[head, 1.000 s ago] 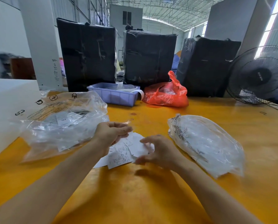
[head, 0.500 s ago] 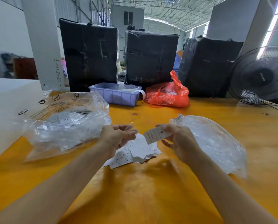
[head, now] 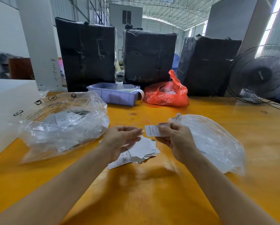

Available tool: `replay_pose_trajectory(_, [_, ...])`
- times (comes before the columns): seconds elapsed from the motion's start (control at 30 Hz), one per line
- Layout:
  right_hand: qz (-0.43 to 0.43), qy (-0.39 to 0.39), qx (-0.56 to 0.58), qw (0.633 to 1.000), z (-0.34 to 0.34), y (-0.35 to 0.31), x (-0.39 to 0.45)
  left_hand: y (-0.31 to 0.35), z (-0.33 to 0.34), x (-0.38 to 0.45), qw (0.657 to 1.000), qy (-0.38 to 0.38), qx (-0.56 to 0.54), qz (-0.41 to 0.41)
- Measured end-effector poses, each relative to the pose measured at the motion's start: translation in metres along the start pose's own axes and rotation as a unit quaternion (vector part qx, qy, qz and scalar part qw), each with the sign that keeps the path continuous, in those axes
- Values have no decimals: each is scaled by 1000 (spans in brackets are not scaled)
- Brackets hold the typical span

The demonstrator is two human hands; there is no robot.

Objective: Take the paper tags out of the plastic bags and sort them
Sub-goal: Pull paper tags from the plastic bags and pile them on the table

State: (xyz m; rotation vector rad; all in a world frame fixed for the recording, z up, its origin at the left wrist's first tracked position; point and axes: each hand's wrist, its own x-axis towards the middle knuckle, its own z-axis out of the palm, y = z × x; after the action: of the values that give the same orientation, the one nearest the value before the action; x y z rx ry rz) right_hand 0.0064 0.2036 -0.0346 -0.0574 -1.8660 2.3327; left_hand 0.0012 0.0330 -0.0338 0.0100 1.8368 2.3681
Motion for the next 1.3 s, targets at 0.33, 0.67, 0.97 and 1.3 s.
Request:
replay_pose_trajectory(0.33, [-80,-62,-94,990,5,8,-4,-5,1,1,999,17,16,38])
replay_pose_trajectory(0.67, [-186,2,-203,961,-8,-4,-1,-4,0,0,998,24,47,38])
replay_pose_trajectory(0.97, [-5,-22,-9,1000,7,-4,-9,-11,6,-1,998,14,51,34])
replay_pose_trajectory(1.3, [-17,-26,-51,998,11,3,-10,-11,7,-3,997,27,56,40])
